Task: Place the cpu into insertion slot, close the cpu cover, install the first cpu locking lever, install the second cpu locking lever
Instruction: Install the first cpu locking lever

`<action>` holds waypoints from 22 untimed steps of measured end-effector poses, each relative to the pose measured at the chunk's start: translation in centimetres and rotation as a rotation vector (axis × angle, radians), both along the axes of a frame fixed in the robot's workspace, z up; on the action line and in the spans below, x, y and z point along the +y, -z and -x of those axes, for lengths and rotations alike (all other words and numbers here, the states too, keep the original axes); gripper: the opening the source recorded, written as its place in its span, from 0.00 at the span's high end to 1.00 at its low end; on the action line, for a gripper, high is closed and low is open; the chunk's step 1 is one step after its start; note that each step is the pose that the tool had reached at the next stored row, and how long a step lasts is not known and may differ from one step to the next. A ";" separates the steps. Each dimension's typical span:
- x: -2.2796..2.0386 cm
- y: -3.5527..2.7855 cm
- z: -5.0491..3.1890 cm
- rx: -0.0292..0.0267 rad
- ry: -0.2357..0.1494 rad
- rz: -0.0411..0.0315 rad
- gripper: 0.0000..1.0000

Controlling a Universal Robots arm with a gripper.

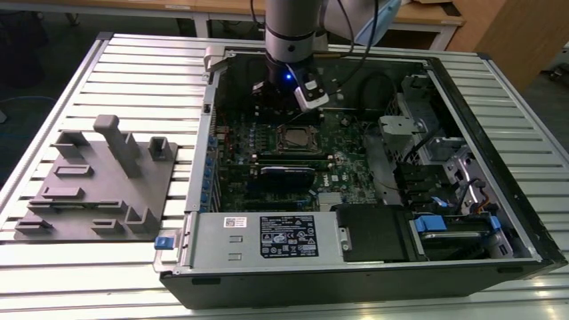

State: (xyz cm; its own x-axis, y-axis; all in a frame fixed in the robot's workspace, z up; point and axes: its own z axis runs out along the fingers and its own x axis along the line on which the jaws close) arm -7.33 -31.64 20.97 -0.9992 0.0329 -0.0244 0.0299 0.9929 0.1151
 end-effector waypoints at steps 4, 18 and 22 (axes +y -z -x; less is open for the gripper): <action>-0.02 0.00 -0.33 0.0001 0.000 0.0000 0.89; -0.02 0.01 -1.39 0.0001 0.019 -0.0051 0.89; -0.02 0.03 -1.71 0.0001 0.023 -0.0051 0.89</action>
State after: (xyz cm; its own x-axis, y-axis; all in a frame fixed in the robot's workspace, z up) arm -5.62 -31.66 20.94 -0.9981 0.0565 -0.0241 0.0532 0.9913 0.1201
